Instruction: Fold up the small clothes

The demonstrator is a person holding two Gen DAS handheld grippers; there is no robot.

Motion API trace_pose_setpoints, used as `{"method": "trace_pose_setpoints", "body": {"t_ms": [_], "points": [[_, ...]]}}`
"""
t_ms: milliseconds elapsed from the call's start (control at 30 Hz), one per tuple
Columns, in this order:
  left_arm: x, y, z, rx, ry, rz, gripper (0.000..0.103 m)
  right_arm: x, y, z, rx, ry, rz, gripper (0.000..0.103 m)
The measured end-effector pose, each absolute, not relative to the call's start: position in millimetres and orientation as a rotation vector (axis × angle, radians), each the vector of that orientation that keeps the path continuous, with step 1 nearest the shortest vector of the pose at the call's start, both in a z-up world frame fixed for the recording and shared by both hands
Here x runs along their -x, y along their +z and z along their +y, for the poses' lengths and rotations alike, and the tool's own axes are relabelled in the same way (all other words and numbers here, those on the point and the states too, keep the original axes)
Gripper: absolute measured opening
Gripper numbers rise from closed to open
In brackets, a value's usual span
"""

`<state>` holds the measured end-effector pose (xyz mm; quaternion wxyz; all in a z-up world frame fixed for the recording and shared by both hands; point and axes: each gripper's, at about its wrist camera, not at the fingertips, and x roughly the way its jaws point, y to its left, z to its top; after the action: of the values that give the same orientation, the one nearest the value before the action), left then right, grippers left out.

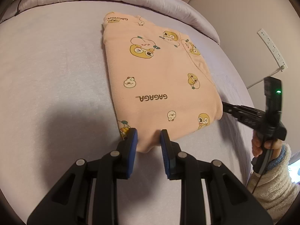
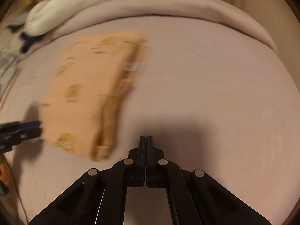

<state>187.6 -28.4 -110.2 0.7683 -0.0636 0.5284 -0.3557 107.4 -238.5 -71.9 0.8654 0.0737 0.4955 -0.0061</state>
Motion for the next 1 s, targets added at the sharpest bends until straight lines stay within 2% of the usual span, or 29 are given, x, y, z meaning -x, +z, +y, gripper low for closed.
{"method": "trace_pose_setpoints", "body": {"t_ms": [200, 433, 600, 833, 1000], "points": [[-189.2, -99.2, -22.6, 0.204, -0.788, 1.146, 0.025, -100.8, -43.4, -225.0, -0.18, 0.115, 0.908, 0.0], [-211.9, -79.9, -36.9, 0.214, -0.789, 1.066, 0.031, -99.7, -53.2, -209.5, -0.229, 0.233, 0.828, 0.0], [-260.1, -83.0, -56.6, 0.27, -0.711, 1.056, 0.031, -105.9, -61.5, -197.9, -0.252, 0.266, 0.846, 0.0], [-312.8, -113.4, -82.2, 0.279, -0.606, 1.121, 0.028, -110.7, -83.7, -200.0, -0.277, 0.251, 0.905, 0.0], [-313.9, -105.0, -101.6, 0.118, -0.548, 1.054, 0.031, -112.0, -88.1, -205.5, -0.32, 0.267, 0.898, 0.0]]}}
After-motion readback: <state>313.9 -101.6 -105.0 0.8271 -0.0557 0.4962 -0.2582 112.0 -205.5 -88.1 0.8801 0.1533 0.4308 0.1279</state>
